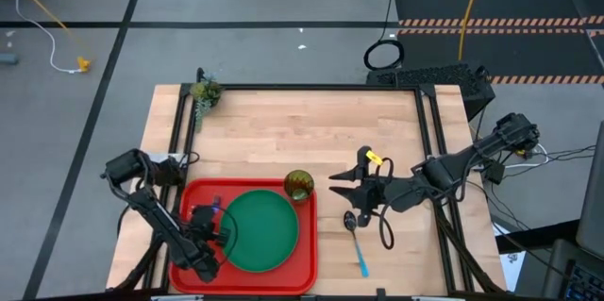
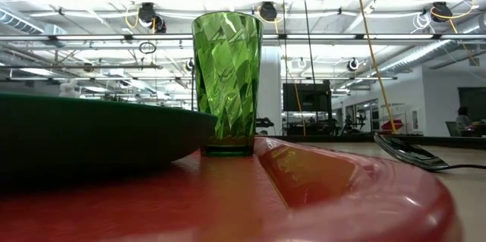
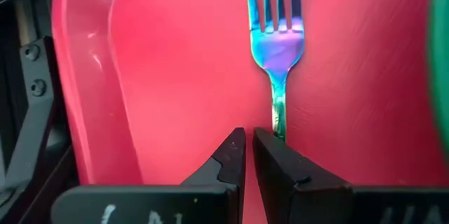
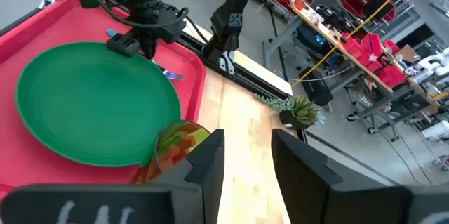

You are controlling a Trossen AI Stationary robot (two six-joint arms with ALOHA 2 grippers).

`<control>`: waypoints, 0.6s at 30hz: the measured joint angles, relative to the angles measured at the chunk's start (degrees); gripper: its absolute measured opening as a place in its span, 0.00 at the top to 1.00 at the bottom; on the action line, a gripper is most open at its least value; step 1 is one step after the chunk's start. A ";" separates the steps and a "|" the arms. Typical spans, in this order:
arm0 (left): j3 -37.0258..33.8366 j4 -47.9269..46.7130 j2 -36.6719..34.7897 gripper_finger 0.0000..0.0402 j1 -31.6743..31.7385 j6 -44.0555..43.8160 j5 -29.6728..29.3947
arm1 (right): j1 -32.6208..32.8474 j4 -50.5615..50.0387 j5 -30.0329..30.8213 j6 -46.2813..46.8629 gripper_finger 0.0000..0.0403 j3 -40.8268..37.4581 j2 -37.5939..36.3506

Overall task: Pick and place plate/cup/fork/spoon on tray
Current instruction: Put the purple fork on the red tray to the left of the green plate

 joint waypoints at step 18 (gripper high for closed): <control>6.39 -2.84 0.00 0.91 2.62 3.63 3.25 | -0.04 0.88 0.02 -1.75 0.72 0.00 0.00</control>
